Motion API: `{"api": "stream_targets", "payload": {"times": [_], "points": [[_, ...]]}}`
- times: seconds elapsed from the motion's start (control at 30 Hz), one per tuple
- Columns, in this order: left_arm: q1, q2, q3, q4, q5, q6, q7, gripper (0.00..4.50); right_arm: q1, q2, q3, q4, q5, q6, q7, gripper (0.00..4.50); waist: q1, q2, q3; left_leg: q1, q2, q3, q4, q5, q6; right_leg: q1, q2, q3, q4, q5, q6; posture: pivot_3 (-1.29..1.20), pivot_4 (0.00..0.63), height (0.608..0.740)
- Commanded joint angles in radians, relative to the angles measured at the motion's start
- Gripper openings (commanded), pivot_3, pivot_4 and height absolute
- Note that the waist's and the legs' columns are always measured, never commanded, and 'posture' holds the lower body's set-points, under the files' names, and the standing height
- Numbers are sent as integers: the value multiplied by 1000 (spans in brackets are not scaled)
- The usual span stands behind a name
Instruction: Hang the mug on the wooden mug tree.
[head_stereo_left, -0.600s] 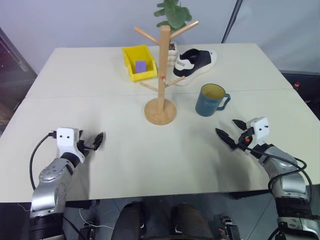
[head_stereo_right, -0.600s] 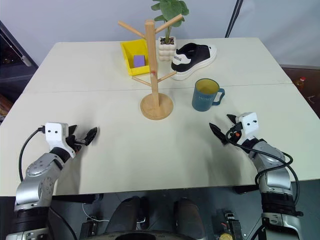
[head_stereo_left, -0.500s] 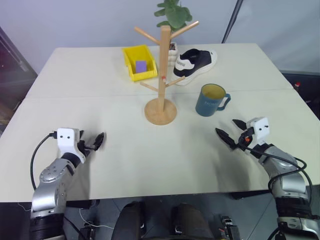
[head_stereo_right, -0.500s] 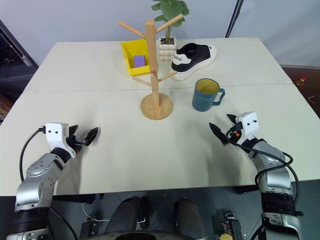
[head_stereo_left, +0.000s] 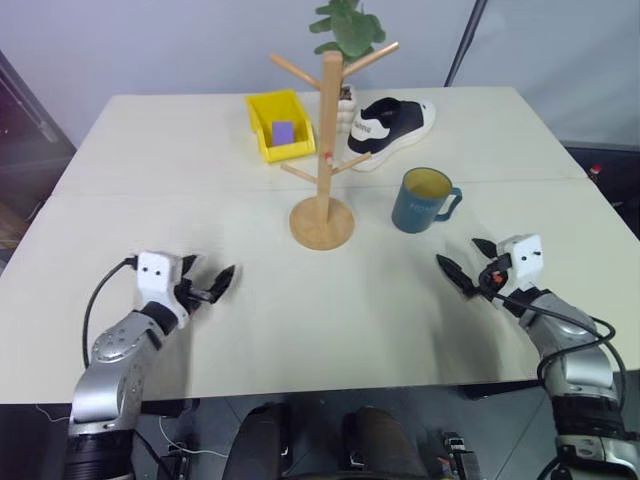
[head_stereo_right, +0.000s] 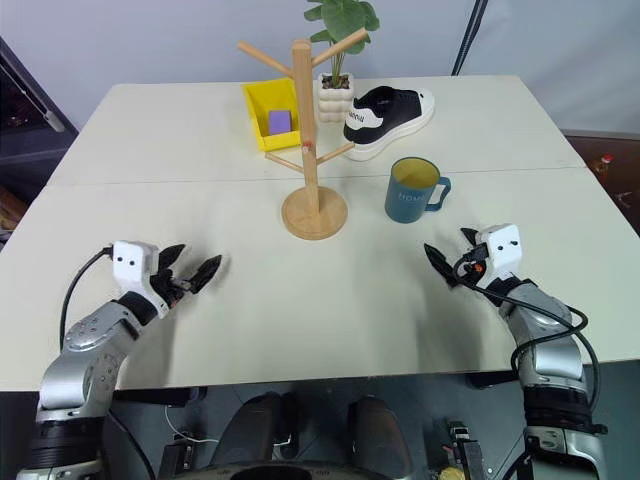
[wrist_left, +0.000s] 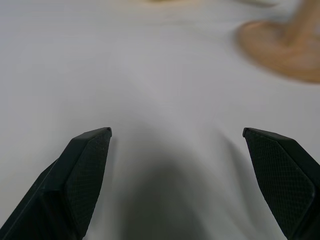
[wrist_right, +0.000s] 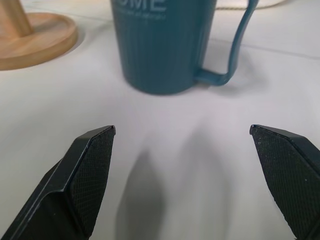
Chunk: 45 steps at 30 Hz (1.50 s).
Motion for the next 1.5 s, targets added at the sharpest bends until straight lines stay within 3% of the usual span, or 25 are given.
{"api": "stream_targets", "payload": {"times": [0.03,0.33,1.1,1.17,1.23,1.4,1.43,1.5], "points": [[-10,30,-85,-117,-35,-10,-108,4500,-62,8,-53,26,-8,-14,-94,4461,-1,1,0,0,0,0,0,0,0,0,0,0,0,0,0,0,150,740],[-93,54,-281,-237,-33,8,-224,4500,-197,48,-23,149,-81,-48,-235,4461,-1,2,0,0,0,0,0,0,0,1,0,0,0,0,0,0,150,740],[-137,41,-292,-265,-45,46,-184,4500,-432,75,29,552,-140,-230,-223,4461,-3,3,0,0,0,1,1,1,0,1,3,0,0,0,0,0,150,740],[-134,41,-290,-268,-48,46,-184,4500,-452,74,31,592,-139,-249,-208,3927,-3,3,0,0,0,1,1,1,0,1,3,0,0,0,0,0,150,740],[-130,42,-288,-271,-51,46,-184,4500,-463,74,31,618,-134,-263,-189,3105,-3,3,0,0,0,1,1,1,0,1,3,0,0,0,0,0,150,740],[-129,45,-281,-266,-48,40,-186,4500,-474,85,28,644,-117,-281,-141,418,-3,3,0,0,0,1,1,1,0,1,3,0,0,0,0,0,150,740],[-129,46,-280,-265,-47,39,-186,4500,-472,88,27,641,-112,-283,-132,75,-3,3,0,0,0,1,1,1,0,1,3,0,0,0,0,0,150,740],[-128,47,-278,-262,-46,36,-186,4500,-455,95,26,610,-103,-285,-114,75,-3,3,0,0,0,1,1,1,0,1,3,0,0,0,0,0,150,740]]}}
